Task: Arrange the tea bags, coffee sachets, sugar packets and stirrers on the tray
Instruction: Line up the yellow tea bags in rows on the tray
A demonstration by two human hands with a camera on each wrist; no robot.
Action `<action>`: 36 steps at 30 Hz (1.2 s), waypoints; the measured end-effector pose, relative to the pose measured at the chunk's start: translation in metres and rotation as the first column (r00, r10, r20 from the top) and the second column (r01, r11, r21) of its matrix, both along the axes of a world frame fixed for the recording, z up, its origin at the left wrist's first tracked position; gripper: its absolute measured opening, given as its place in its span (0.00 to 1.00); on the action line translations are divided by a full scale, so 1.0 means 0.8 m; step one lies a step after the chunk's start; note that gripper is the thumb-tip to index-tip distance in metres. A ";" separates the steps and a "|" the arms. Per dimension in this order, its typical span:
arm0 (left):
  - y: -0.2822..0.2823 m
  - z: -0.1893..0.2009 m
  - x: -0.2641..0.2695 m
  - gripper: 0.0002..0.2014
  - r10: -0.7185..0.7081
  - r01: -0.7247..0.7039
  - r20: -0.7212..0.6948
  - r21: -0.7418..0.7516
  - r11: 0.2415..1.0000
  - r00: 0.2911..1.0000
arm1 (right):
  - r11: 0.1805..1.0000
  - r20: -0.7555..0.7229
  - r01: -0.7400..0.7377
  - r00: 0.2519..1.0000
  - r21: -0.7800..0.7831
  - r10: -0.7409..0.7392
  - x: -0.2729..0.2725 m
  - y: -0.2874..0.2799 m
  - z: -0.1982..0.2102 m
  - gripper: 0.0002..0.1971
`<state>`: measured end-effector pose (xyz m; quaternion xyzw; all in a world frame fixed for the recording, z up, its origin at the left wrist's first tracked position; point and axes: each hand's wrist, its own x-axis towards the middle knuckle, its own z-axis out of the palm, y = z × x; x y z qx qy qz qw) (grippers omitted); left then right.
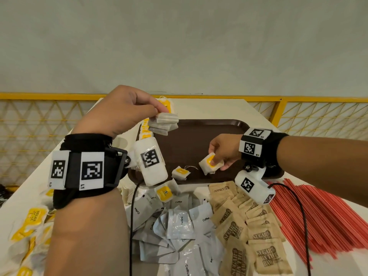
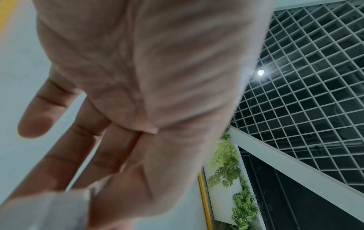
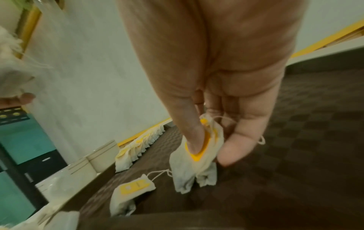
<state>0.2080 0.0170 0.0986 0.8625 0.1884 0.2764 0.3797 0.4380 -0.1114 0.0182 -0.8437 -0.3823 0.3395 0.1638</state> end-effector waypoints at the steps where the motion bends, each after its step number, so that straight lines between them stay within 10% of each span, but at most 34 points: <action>1: 0.000 0.000 0.000 0.15 -0.001 0.001 0.001 -0.001 1.000 1.000 | 0.999 0.002 -0.020 1.000 0.041 0.020 -0.003 0.001 0.005 0.09; 10: 0.004 -0.002 -0.001 0.15 -0.009 0.009 0.015 -0.008 1.000 1.000 | 0.977 -0.451 -0.067 0.879 0.202 0.153 -0.053 0.037 0.024 0.11; 19: 0.006 -0.002 -0.004 0.15 -0.018 0.018 0.008 -0.018 1.000 1.000 | 0.977 -0.190 -0.210 0.962 -0.044 0.198 -0.054 0.063 -0.006 0.19; 36: 0.007 -0.004 0.000 0.17 -0.034 0.034 -0.011 -0.023 0.999 0.999 | 0.881 0.099 -0.405 0.894 -0.244 0.438 -0.052 0.071 0.001 0.14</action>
